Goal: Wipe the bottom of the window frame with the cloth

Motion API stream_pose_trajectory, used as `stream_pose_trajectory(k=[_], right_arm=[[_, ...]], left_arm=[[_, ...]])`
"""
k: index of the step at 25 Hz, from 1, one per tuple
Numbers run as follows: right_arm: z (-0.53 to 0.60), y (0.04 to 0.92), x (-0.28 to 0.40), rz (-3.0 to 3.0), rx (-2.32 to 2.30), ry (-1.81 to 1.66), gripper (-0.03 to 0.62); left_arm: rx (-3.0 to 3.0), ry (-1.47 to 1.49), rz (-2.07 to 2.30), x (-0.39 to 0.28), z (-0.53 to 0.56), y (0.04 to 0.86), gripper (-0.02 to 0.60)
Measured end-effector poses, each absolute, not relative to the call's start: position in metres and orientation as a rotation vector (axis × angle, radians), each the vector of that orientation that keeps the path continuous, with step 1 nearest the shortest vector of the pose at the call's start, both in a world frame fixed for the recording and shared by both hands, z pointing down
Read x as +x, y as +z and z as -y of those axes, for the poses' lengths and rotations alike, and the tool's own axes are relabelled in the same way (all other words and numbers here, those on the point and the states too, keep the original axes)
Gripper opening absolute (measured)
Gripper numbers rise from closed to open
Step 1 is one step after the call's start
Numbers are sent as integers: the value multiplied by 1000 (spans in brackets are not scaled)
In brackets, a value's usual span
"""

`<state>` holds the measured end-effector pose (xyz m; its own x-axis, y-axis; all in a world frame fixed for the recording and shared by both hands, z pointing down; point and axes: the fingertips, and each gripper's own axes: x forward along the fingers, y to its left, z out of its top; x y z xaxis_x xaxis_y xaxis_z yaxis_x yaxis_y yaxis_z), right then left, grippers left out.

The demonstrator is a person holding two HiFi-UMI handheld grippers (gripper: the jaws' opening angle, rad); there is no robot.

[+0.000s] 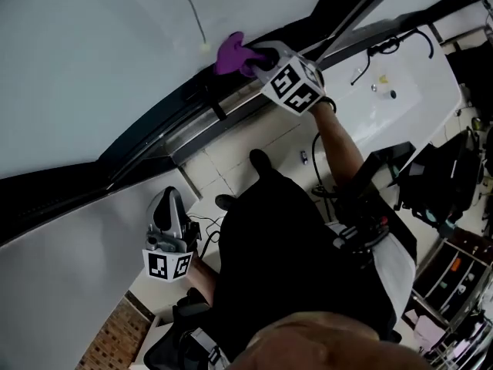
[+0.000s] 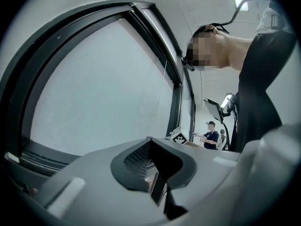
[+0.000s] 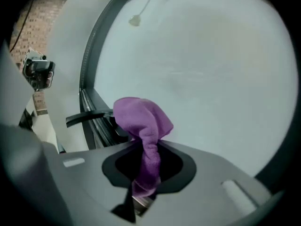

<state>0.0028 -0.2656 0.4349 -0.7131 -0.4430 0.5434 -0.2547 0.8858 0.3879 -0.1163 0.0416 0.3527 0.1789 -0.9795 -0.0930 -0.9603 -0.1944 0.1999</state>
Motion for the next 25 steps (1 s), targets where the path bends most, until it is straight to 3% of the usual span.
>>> stream_pose_trajectory(k=[3, 6, 16, 25], right_arm=[[248, 477, -54, 2241, 404, -605, 63], [258, 502, -64, 2073, 388, -805, 60], [416, 514, 113, 1371, 545, -954, 60], [459, 512, 158, 901, 466, -1103, 58]], left_arm=[[2349, -321, 1923, -117, -44, 352, 2], [2336, -324, 1935, -117, -50, 354, 2], [2331, -341, 1915, -120, -43, 359, 2], [2380, -342, 1868, -109, -32, 356, 2]])
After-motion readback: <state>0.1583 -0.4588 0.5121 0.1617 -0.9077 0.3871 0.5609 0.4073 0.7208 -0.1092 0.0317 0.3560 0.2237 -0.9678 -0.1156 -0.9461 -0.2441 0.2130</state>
